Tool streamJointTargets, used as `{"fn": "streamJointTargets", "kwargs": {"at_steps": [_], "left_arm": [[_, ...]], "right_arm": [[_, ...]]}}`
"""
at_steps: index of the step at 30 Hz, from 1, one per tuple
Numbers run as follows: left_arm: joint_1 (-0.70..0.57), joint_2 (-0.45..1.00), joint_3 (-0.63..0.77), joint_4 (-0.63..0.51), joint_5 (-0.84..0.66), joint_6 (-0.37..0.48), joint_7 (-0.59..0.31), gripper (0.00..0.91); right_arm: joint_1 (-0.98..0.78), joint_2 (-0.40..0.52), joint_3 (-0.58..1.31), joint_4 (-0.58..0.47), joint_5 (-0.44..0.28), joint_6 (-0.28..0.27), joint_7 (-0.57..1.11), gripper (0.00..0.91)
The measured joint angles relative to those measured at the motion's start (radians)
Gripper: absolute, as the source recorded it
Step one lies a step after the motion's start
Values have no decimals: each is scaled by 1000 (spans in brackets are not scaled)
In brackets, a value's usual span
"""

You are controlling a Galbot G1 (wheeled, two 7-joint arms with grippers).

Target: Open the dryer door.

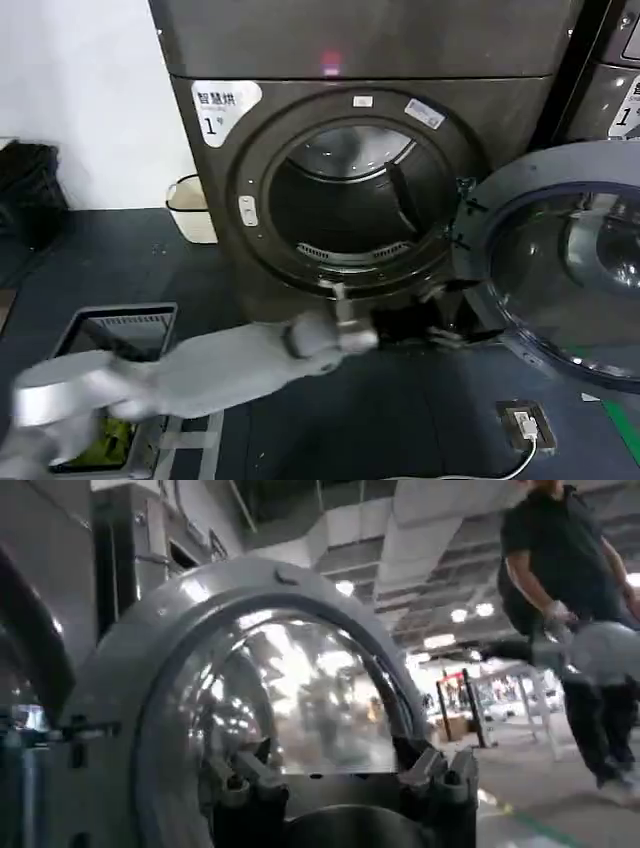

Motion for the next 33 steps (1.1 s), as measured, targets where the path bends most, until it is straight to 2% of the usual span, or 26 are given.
{"fn": "streamJointTargets", "kwargs": {"at_steps": [7, 16, 22, 28, 33], "left_arm": [[-50, 292, 42, -133, 51, 41, 9, 907], [-184, 614, 169, -194, 113, 178, 11, 907], [-337, 749, 334, -177, 215, 247, 56, 907], [-418, 834, 425, -132, 369, 234, 143, 907], [-436, 867, 441, -41, 510, 213, 200, 907]], "right_arm": [[16, -10, 52, -8, -25, -13, 1, 907], [12, -32, 82, -17, -72, -34, 14, 907], [14, -35, 81, -21, -94, -43, 17, 907], [17, -40, 76, -18, -104, -47, 18, 907], [28, -42, 62, -19, -120, -48, 17, 907]]}}
